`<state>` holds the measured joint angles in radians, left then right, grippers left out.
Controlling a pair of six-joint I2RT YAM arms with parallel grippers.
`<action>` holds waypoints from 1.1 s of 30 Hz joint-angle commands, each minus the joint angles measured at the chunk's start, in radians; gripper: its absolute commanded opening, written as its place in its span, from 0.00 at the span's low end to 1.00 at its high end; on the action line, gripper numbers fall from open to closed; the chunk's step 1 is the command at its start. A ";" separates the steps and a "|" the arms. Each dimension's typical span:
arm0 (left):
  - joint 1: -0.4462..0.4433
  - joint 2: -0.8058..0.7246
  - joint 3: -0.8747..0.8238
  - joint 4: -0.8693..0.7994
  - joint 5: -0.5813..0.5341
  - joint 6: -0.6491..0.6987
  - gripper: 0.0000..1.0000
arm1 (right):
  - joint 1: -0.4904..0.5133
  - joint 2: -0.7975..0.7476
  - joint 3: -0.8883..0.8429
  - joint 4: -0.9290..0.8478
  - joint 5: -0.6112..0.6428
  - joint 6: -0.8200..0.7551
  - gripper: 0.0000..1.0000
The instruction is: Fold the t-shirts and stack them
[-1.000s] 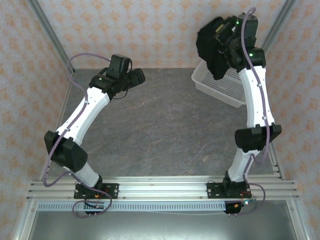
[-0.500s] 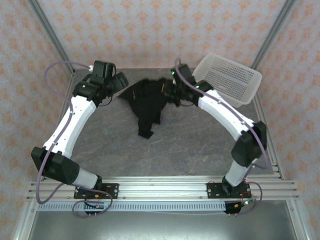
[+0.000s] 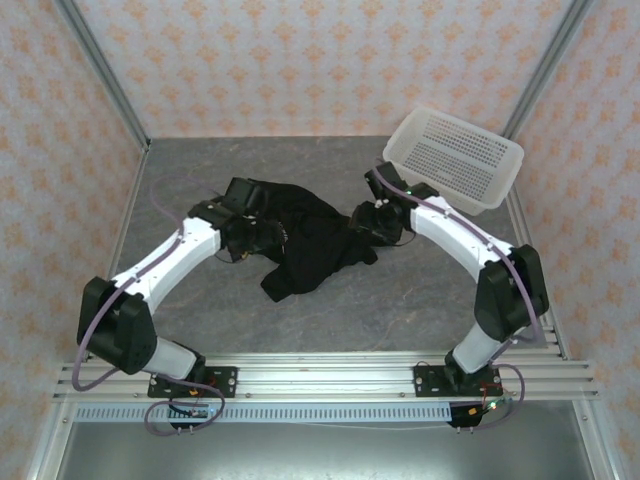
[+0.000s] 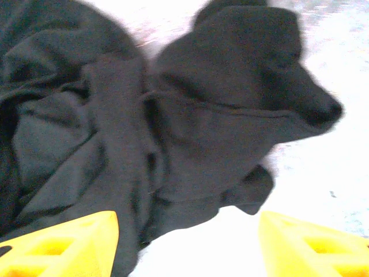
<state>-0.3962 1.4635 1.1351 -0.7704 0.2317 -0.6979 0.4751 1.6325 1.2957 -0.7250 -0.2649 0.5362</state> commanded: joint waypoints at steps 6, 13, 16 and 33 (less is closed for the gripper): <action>-0.120 0.203 0.135 0.086 0.001 -0.068 0.82 | -0.055 0.025 -0.075 0.052 -0.048 0.064 0.65; -0.133 0.334 0.193 0.090 -0.049 0.005 0.28 | -0.099 0.139 -0.065 0.153 -0.106 0.130 0.54; -0.131 0.320 0.218 0.075 -0.092 0.008 0.00 | -0.099 0.197 -0.040 0.155 -0.106 0.141 0.39; 0.215 -0.127 0.047 0.049 -0.010 -0.076 0.00 | -0.101 0.075 0.033 0.045 0.093 0.055 0.00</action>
<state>-0.2363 1.3334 1.2213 -0.7010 0.2062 -0.7574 0.3801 1.7256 1.2953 -0.6056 -0.2657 0.6384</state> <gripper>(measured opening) 0.052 0.042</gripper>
